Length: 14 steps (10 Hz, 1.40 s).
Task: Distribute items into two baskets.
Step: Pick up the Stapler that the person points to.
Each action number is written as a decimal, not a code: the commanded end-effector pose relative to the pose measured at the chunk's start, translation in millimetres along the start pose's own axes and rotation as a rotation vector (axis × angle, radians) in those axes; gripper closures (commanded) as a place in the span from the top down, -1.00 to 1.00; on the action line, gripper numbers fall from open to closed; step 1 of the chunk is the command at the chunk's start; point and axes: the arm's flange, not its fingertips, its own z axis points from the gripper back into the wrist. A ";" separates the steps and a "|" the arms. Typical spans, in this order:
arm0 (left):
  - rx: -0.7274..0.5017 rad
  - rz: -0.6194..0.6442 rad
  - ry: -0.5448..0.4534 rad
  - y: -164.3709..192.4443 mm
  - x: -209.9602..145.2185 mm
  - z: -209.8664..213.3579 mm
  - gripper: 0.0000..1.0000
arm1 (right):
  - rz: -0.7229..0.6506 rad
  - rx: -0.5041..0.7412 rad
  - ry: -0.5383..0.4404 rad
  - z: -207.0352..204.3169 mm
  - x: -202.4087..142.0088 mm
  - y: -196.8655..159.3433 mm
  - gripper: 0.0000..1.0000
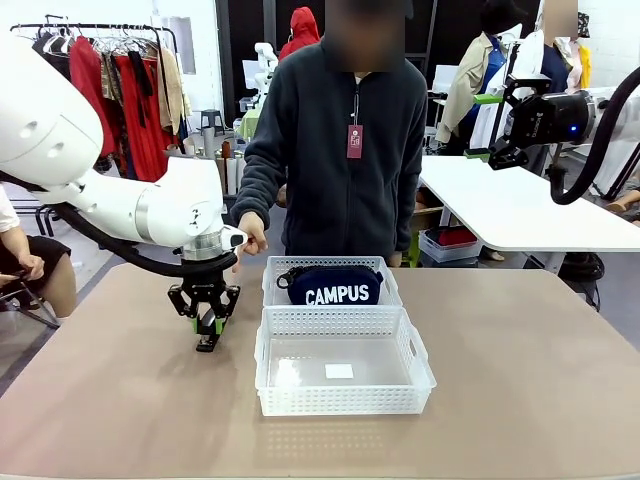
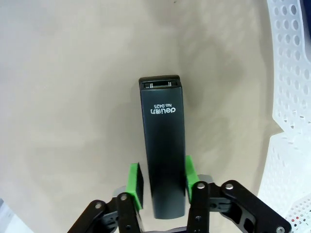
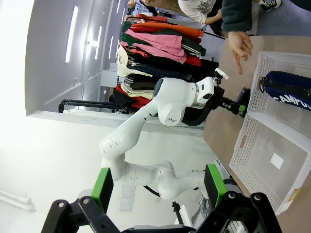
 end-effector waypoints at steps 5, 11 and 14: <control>0.010 -0.022 -0.008 -11.8 -6.2 16.2 -1.00 | 0.004 0.003 -0.002 0.3 -0.4 2.1 1.00; -0.034 0.049 -0.026 -29.3 -34.9 111.5 -1.00 | 0.004 0.003 -0.002 0.3 -0.4 2.1 1.00; 0.000 0.007 -0.053 -36.7 -51.9 175.8 -1.00 | 0.004 0.003 -0.002 0.3 -0.4 2.1 1.00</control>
